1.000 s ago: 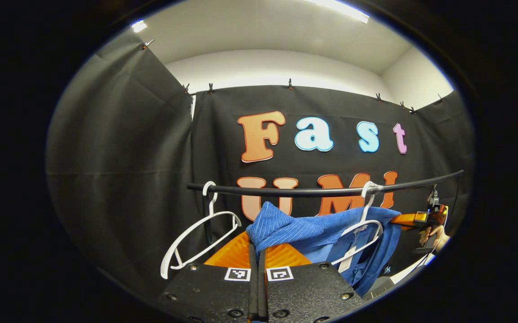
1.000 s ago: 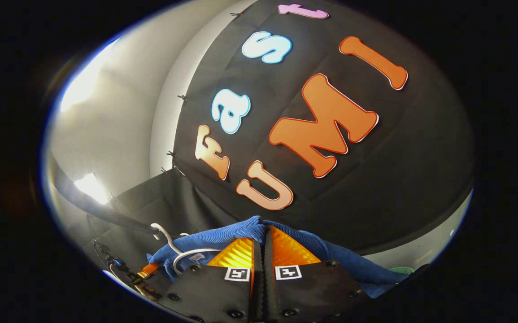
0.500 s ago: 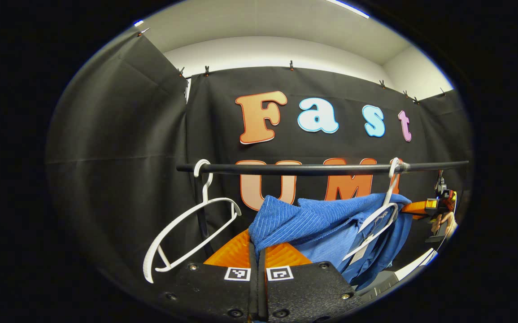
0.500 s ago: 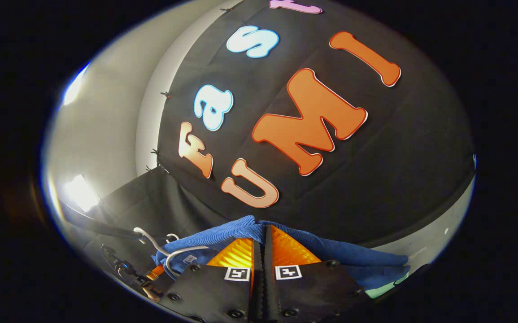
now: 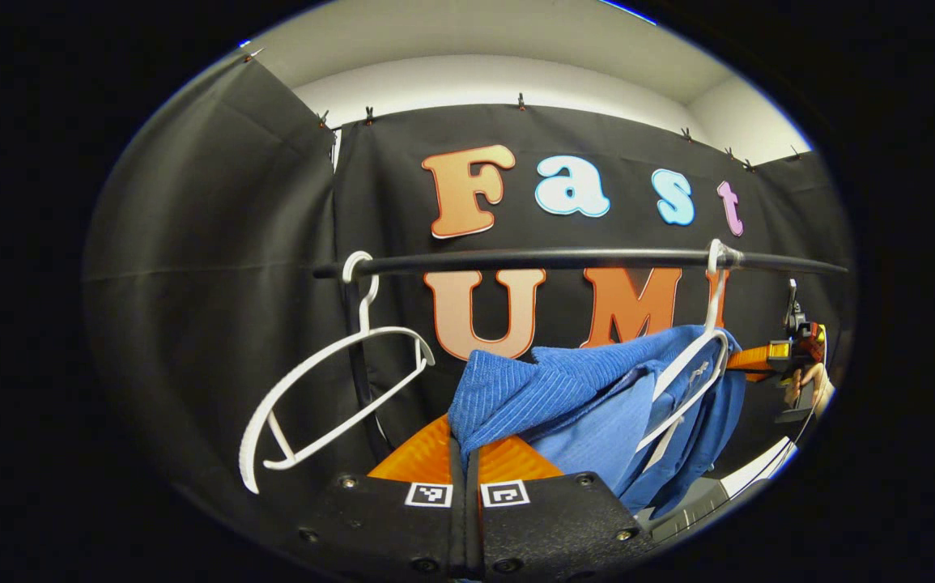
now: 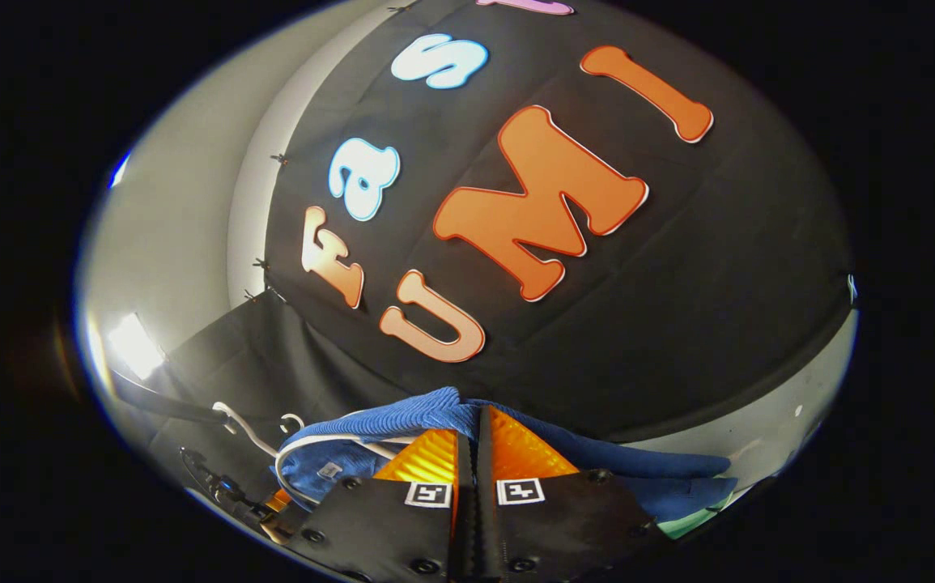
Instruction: Grasp the clothes on the hanger with both hands and then place them into the laundry hamper below.
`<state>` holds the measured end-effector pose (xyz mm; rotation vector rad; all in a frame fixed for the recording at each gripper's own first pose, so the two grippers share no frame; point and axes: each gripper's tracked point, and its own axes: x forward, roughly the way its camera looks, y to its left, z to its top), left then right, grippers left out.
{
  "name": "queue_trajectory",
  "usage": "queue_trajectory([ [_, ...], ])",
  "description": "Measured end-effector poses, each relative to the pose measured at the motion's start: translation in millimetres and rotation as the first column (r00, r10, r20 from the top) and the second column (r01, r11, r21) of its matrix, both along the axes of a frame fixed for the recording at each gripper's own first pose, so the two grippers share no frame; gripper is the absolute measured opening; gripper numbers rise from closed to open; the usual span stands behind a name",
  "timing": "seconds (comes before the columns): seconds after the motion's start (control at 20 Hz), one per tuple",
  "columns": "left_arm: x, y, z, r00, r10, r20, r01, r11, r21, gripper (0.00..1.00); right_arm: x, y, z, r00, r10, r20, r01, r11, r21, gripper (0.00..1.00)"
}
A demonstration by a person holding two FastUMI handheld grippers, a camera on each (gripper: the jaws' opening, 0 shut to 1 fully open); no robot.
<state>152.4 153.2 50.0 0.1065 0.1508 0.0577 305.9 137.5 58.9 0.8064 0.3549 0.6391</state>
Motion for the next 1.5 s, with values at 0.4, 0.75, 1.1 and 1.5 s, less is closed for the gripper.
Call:
queue_trajectory([
  [0.4,-19.8,9.6,-71.3,0.995,0.062,-0.074,-0.063,0.998,-0.014,0.00,-10.9,-7.5,-68.5,0.995,-0.078,-0.069,0.074,0.995,-0.065,0.07],
  [0.75,-31.1,8.6,-106.7,0.990,0.072,-0.119,-0.080,0.994,-0.068,0.00,-36.3,-22.0,-97.5,0.991,-0.109,-0.081,0.098,0.987,-0.128,0.07],
  [1.1,-49.7,-7.8,-157.0,0.972,0.093,-0.217,-0.117,0.988,-0.100,0.00,-63.0,-33.3,-138.2,0.978,-0.180,-0.100,0.152,0.958,-0.243,0.07],
  [1.5,-74.4,-42.9,-166.0,0.974,0.065,-0.216,-0.105,0.979,-0.176,0.00,-117.6,-39.9,-160.3,0.961,-0.260,-0.090,0.220,0.923,-0.316,0.07],
])
